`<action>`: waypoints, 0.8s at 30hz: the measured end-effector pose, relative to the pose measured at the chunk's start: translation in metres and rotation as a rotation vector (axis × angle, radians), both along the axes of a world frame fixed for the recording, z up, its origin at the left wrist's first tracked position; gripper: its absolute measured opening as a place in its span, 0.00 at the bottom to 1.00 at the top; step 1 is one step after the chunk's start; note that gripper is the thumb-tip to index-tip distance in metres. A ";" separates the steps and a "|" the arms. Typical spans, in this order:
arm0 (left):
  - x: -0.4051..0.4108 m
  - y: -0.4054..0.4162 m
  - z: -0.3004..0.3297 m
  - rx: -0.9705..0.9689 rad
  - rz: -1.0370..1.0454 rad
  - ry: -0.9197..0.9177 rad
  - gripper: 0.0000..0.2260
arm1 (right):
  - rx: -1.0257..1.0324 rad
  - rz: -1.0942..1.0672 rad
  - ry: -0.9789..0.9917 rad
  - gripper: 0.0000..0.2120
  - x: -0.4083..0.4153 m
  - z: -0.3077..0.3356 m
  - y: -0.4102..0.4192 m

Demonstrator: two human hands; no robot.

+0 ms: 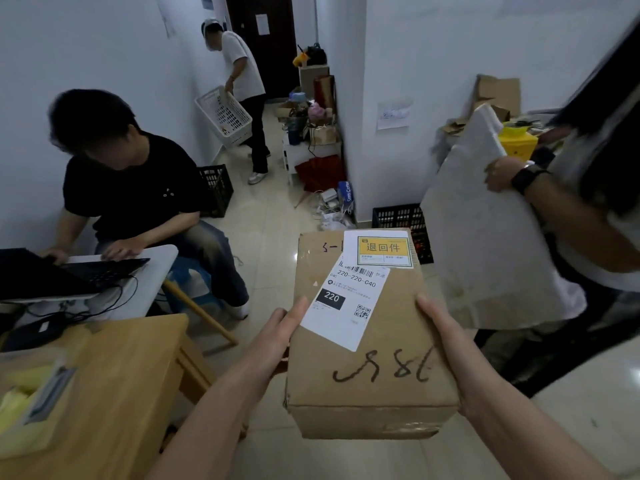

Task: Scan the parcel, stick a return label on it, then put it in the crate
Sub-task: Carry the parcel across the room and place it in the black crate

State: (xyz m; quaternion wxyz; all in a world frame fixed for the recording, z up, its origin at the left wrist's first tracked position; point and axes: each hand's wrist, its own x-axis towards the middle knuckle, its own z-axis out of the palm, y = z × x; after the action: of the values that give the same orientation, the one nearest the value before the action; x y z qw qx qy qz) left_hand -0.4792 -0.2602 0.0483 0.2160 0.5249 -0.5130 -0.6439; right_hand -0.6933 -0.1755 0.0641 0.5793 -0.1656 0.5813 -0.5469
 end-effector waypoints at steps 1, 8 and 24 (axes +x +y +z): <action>-0.005 -0.001 -0.004 0.014 -0.014 0.016 0.25 | 0.011 -0.002 -0.007 0.18 -0.008 -0.002 -0.001; -0.050 -0.022 -0.021 0.110 -0.009 0.058 0.47 | 0.047 -0.047 -0.057 0.19 -0.044 -0.015 -0.013; -0.118 -0.177 -0.010 0.146 -0.230 0.162 0.29 | 0.007 -0.178 -0.054 0.17 -0.109 -0.009 -0.148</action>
State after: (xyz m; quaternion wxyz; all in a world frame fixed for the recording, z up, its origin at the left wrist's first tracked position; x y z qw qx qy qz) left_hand -0.5974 -0.4373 0.0388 0.1428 0.4235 -0.5024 -0.7402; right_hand -0.8027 -0.3240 0.0552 0.5444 -0.0965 0.5799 -0.5983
